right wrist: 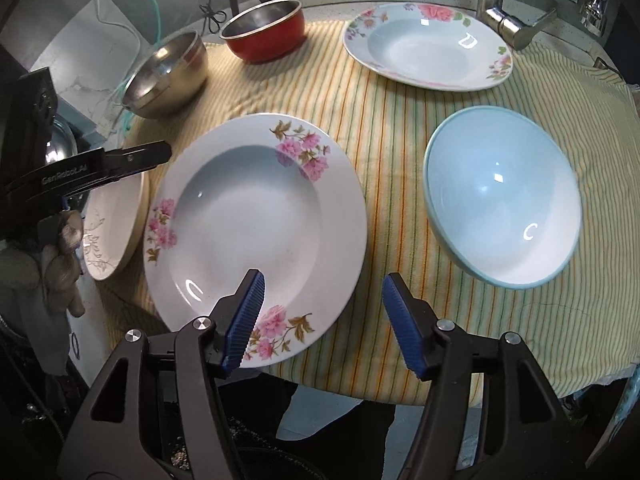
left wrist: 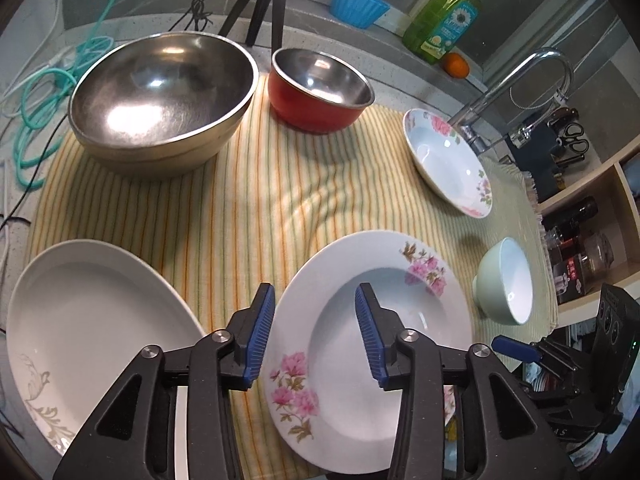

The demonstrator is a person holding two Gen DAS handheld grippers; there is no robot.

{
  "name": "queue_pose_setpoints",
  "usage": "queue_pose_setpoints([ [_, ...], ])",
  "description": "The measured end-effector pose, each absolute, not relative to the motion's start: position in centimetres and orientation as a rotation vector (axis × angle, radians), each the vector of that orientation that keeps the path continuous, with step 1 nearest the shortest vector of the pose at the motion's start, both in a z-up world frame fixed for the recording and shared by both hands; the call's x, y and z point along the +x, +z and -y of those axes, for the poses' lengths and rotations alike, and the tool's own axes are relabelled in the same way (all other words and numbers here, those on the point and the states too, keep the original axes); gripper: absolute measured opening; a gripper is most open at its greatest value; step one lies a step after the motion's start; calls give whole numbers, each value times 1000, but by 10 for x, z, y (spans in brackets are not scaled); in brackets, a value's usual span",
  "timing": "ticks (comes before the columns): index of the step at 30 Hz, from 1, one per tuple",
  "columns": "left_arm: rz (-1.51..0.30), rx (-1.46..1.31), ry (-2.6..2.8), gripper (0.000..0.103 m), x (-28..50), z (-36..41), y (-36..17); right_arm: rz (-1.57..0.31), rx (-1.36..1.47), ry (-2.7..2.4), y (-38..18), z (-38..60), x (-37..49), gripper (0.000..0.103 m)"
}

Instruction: Organize plates and bowls

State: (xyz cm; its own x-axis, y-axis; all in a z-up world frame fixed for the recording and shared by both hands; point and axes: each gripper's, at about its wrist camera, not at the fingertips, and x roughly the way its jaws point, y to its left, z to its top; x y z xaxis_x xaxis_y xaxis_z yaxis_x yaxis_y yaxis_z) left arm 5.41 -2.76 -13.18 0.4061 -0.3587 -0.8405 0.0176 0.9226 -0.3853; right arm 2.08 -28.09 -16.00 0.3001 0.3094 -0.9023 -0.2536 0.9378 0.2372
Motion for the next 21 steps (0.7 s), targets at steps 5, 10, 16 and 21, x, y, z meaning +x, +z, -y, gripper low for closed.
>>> queue_pose_setpoints([
  [5, -1105, -358, -259, 42, 64, 39, -120, -1155, 97, 466, -133, 293, 19, 65],
  [10, -1087, -384, -276, 42, 79, 57, -116, -1030, 95, 470, -95, 325, 37, 65],
  [16, -1065, -401, -283, 42, 99, 81, -115, -969, 138, 410, -81, 385, 81, 65],
  [21, -1060, -415, -279, 42, 116, 99, -119, -987, 195, 364, -93, 427, 124, 65],
])
